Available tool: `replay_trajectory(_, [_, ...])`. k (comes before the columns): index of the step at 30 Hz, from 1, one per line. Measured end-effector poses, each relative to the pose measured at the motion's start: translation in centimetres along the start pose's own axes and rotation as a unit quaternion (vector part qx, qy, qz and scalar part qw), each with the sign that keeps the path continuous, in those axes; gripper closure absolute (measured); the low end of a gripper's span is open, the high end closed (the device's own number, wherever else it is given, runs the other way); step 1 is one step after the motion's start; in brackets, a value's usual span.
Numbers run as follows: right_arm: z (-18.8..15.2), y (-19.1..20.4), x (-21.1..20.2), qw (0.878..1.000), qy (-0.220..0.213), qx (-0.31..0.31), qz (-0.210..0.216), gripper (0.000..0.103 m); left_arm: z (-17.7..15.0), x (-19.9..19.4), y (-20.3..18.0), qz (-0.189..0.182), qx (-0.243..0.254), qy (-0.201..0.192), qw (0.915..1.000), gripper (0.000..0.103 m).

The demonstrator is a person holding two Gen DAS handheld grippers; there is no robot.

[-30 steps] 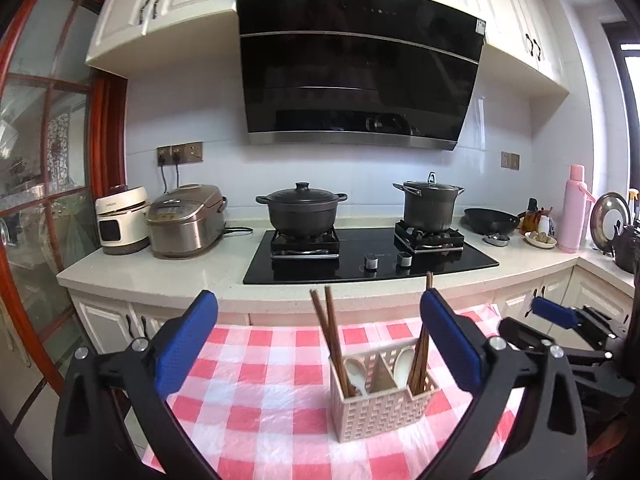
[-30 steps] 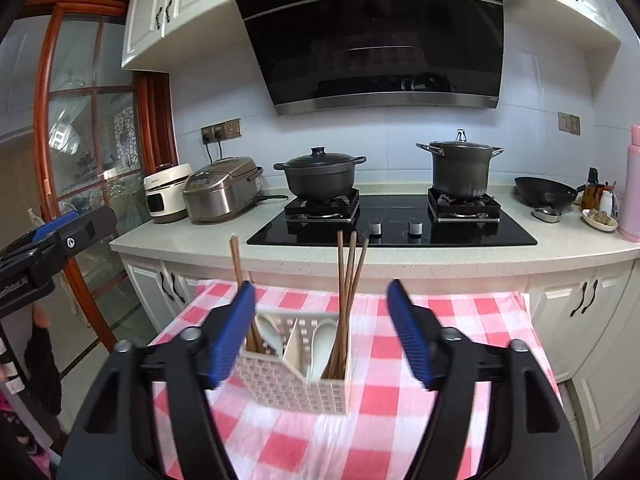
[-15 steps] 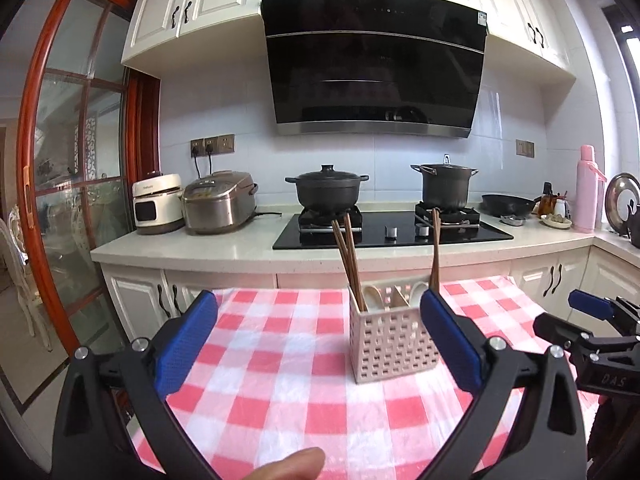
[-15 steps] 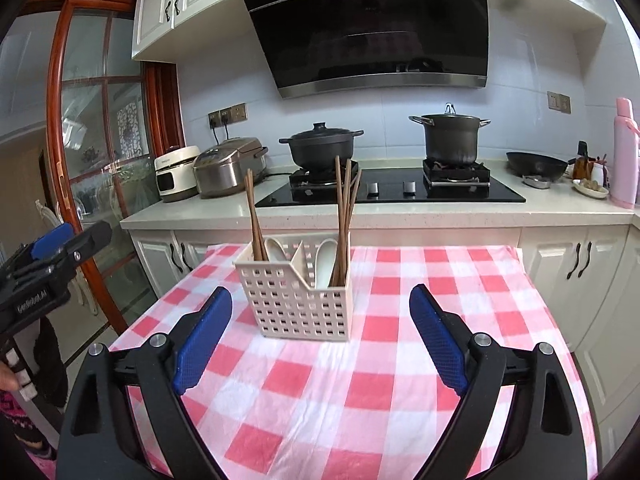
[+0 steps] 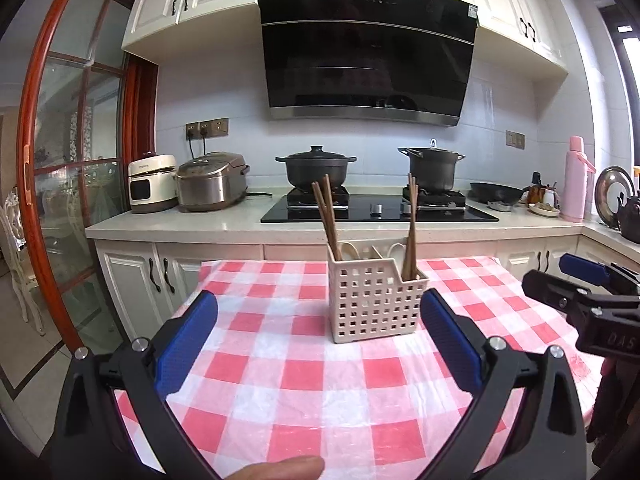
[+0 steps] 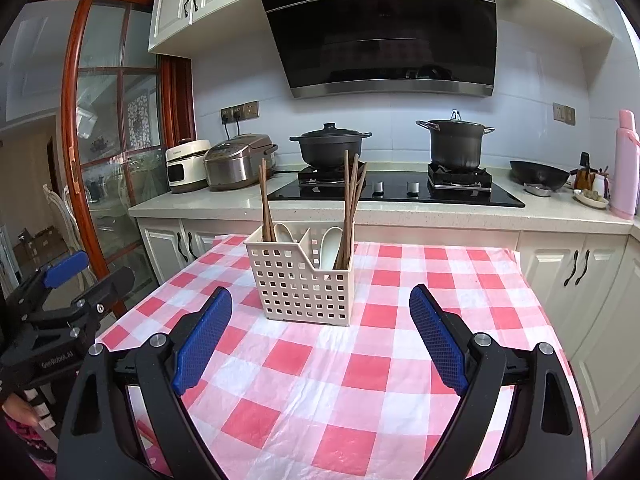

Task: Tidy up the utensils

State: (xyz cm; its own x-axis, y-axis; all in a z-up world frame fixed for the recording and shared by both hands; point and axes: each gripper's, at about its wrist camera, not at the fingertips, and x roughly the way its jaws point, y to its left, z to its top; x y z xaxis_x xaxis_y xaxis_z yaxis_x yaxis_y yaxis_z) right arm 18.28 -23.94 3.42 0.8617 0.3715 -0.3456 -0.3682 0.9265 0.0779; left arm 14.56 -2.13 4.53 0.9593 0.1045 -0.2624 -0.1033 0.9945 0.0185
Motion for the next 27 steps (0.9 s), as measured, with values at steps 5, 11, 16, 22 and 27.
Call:
replay_trajectory(5, [0.03, -0.02, -0.32, 1.0, -0.005, -0.002, 0.004, 0.018, -0.03, -0.14, -0.59, -0.01, -0.003, 0.006, 0.9999, 0.005])
replay_trajectory(11, [0.0, -0.01, -0.49, 1.0, -0.006, -0.005, 0.006, 0.018, 0.07, -0.15, -0.66, -0.012, -0.003, 0.007, 0.9999, 0.005])
replay_trajectory(16, [0.0, 0.01, -0.46, 1.0, -0.006, -0.006, 0.006, 0.018, 0.05, -0.2, -0.68, -0.012, -0.003, 0.006, 0.9999, 0.005])
replay_trajectory(22, [0.03, 0.01, -0.47, 1.0, -0.006, -0.007, 0.006, 0.018, 0.2, -0.36, -0.55, -0.009, -0.006, 0.006, 0.9999, 0.005])
replay_trajectory(27, [-0.19, 0.02, -0.44, 1.0, -0.007, -0.007, 0.008, 0.018, 0.17, -0.47, -0.45, -0.01, -0.008, 0.005, 0.9999, 0.005])
